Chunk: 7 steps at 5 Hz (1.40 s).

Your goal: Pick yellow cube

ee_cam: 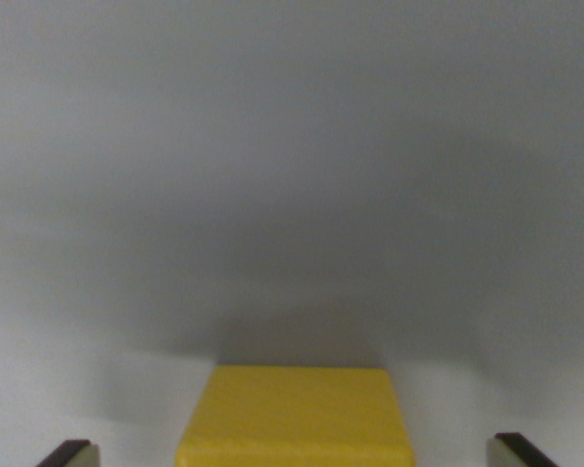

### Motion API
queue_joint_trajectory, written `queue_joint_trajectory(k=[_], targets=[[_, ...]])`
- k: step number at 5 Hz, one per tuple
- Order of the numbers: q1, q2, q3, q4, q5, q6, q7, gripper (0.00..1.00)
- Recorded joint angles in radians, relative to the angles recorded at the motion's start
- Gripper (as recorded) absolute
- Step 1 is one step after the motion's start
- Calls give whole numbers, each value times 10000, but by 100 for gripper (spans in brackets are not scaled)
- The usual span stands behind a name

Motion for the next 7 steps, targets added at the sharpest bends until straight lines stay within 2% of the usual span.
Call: queue_joint_trajectory(k=[6,7], targets=[[17,43,13,-64,0,-88,17,0],[17,43,13,-64,0,-88,17,100]])
